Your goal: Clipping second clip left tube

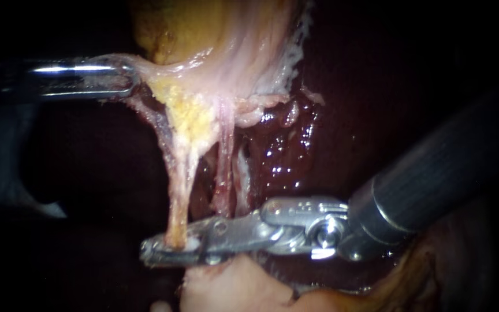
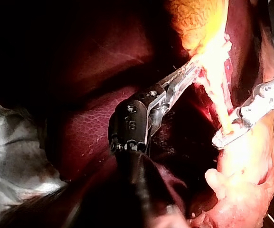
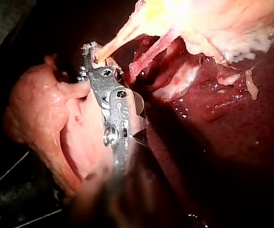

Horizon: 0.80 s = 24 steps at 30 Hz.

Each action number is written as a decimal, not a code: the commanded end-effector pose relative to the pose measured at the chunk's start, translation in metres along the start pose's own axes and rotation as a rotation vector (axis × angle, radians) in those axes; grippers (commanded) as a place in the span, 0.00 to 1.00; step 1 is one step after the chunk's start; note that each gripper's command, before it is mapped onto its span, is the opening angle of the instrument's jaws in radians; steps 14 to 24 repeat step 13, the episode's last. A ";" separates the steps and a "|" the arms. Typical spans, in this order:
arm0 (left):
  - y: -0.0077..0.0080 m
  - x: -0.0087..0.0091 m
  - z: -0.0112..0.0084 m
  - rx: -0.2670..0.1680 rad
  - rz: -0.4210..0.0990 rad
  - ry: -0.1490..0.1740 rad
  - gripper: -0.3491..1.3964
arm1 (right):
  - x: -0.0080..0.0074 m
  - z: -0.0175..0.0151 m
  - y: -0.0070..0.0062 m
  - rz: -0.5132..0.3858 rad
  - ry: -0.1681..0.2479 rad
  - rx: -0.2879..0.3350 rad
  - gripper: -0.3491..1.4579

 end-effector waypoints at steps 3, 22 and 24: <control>0.0000 0.0000 0.0000 0.000 0.000 0.000 0.00 | -0.0001 -0.0003 0.0002 0.000 -0.038 -0.004 0.00; -0.0001 0.0001 0.0000 0.000 0.000 0.000 0.00 | -0.0002 -0.0004 0.0004 0.005 -0.038 -0.004 0.00; -0.0001 0.0001 0.0000 0.000 0.000 0.000 0.00 | -0.0002 -0.0004 0.0004 0.005 -0.038 -0.004 0.00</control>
